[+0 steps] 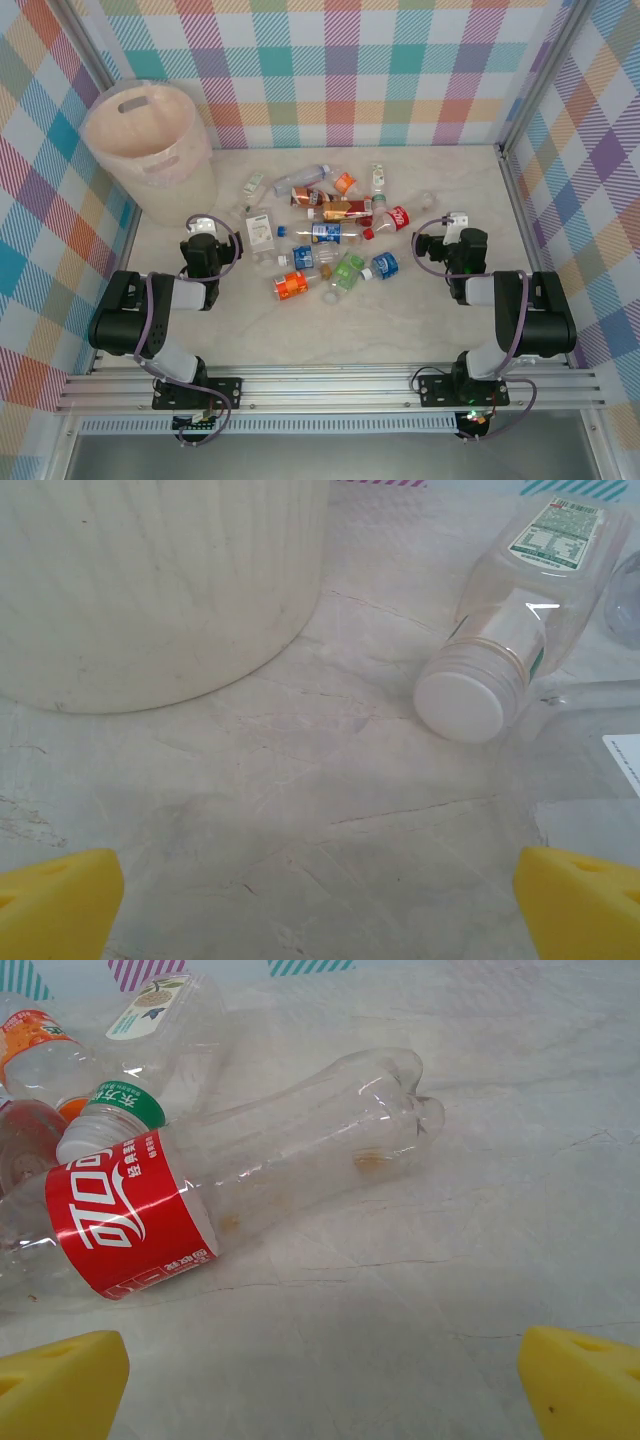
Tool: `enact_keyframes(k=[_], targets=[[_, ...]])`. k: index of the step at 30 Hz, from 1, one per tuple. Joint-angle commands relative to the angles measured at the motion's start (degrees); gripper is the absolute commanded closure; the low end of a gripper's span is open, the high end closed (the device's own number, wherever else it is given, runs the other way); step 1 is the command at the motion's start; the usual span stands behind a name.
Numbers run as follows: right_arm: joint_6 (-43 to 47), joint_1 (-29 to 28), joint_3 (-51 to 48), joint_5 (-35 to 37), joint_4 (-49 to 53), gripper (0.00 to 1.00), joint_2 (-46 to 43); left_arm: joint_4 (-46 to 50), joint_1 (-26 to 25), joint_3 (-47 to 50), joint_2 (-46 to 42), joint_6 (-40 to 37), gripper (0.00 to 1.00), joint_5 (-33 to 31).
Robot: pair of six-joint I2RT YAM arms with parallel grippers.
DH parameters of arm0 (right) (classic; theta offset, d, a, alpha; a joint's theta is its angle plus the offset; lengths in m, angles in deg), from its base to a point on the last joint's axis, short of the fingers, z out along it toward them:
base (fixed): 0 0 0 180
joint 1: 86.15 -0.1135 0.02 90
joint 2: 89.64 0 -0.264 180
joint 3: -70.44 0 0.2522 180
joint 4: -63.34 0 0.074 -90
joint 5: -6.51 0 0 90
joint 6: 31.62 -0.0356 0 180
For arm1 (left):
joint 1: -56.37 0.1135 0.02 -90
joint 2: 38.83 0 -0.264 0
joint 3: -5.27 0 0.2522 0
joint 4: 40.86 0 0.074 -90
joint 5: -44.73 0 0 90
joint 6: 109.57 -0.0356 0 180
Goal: Put the plastic bottles in the bin
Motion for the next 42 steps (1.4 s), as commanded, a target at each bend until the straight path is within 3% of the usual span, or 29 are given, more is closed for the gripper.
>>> enact_keyframes(k=[1,21,22,25,26,27,28,33,34,35,37,38,39,42], targets=[[0.01,0.23,0.92,0.2,-1.44,0.0,-0.05,-1.44,-0.02,0.2,-0.39,0.52,0.0,-1.17],[-0.08,0.23,0.94,0.17,-1.35,0.0,-0.09,-1.53,-0.13,0.13,-0.44,0.39,0.01,-1.28],[-0.04,0.23,0.97,0.07,-1.41,0.06,-0.04,-1.53,-0.13,0.14,-0.41,0.4,0.1,-1.29],[-0.1,0.21,0.96,0.13,-1.35,0.66,-0.05,-1.45,-0.15,0.13,-0.4,0.41,0.69,-1.32],[-0.11,0.18,0.96,0.18,-1.35,0.79,-0.05,-1.44,-0.18,0.13,-0.43,0.45,0.82,-1.28],[-0.1,0.23,0.97,0.16,-1.35,0.8,-0.05,-1.44,-0.19,0.13,-0.38,0.45,0.83,-1.29],[-0.09,0.23,0.97,0.11,-1.35,0.74,-0.05,-1.44,-0.19,0.12,-0.34,0.45,0.83,-1.3],[-0.08,0.21,0.96,0.12,-1.35,0.76,-0.03,-1.44,-0.19,0.13,-0.43,0.45,0.87,-1.27],[-0.08,0.19,0.96,0.12,-1.37,0.69,-0.05,-1.46,-0.19,0.2,-0.41,0.45,0.86,-1.28],[-0.09,0.23,0.86,0.12,-1.5,0.58,-0.14,-1.56,-0.19,0.22,-0.52,0.45,0.78,-1.28],[-0.12,0.2,0.71,0.04,-1.61,0.2,-0.22,-1.77,-0.16,0.42,-0.52,0.45,0.53,-1.28],[-0.08,0.2,0.7,-0.04,-1.64,0.07,-0.22,-0.87,-0.2,0.01,-1.03,0.45,0.35,-1.34],[0.05,0.22,0.82,-0.28,-1.46,0.0,-0.29,1.06,-0.18,-0.59,-1.87,0.59,0.03,-1.9],[0.18,0.18,3.4,-0.32,5.04,0.0,-2.85,7.4,-0.28,-2.62,-4.56,0.7,0.0,-2.37]])
